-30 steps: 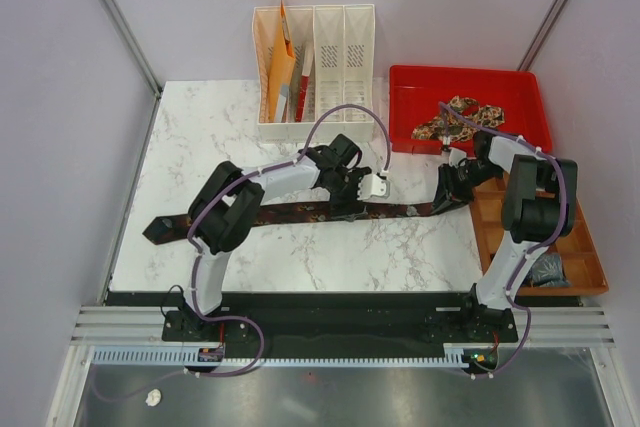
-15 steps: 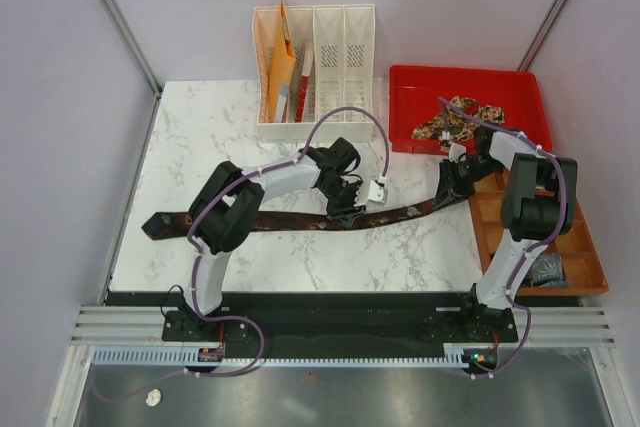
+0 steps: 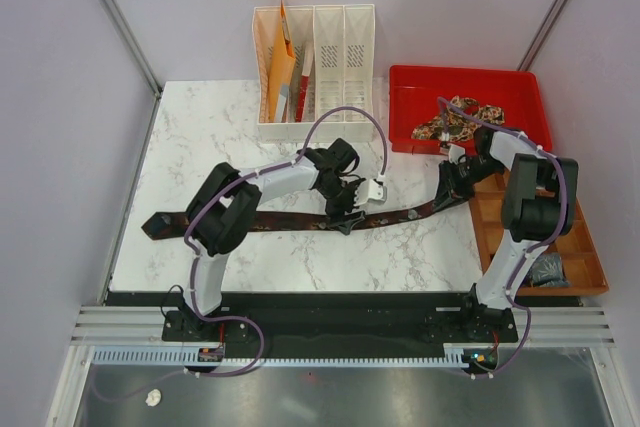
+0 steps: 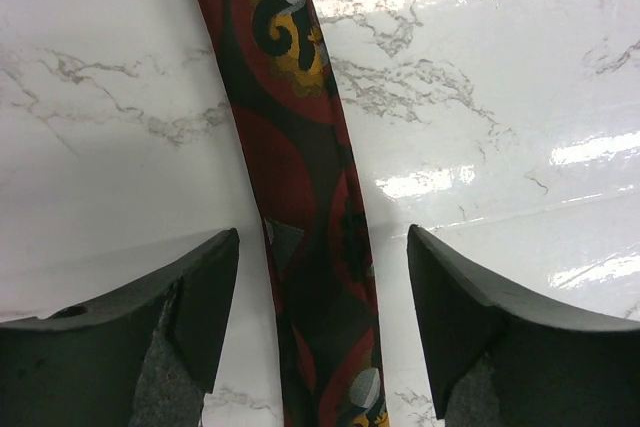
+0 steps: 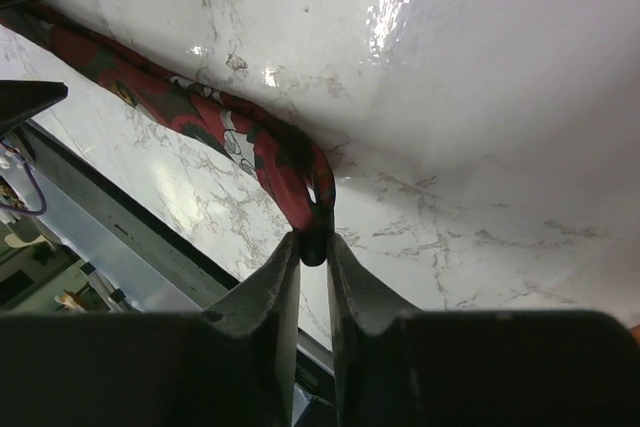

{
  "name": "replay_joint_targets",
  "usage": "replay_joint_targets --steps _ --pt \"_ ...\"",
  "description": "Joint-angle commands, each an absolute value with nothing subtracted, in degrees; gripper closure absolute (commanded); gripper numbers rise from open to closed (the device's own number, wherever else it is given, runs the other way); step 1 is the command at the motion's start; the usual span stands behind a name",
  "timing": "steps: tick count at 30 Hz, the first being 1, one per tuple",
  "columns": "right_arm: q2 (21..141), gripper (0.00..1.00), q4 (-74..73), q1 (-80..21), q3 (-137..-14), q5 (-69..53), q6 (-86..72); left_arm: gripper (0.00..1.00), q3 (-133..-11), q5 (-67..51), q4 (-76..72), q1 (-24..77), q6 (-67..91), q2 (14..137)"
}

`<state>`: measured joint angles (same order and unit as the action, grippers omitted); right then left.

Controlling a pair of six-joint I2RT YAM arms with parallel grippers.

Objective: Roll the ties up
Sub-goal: Roll the tie at the center of the board.

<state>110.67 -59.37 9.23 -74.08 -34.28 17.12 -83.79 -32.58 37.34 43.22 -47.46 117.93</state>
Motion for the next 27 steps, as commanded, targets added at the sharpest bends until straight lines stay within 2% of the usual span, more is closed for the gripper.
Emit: replay_joint_targets --steps 1,5,9,11,18,27 --pt "106.97 0.85 -60.29 9.14 -74.01 -37.69 16.27 0.23 -81.65 -30.59 35.25 43.24 -45.26 113.65" --pt "105.38 0.93 -59.41 8.09 -73.65 -39.46 14.33 0.23 -79.81 -30.5 32.62 42.98 -43.69 112.59" --pt "105.12 0.96 -59.24 6.86 -73.21 -39.64 13.8 0.24 -79.19 -30.23 31.47 42.98 -42.45 112.59" --pt "104.94 1.0 -59.24 6.51 -73.04 -40.86 13.36 0.28 -78.67 -29.71 30.94 42.89 -42.01 112.59" --pt "104.24 1.0 -55.56 1.42 -71.11 -44.82 8.63 0.47 -77.61 -30.14 30.06 42.8 -41.57 113.11" --pt "106.7 1.0 -50.98 -5.7 -69.26 -47.9 4.57 0.5 -77.61 -30.06 29.79 42.8 -41.57 113.73"
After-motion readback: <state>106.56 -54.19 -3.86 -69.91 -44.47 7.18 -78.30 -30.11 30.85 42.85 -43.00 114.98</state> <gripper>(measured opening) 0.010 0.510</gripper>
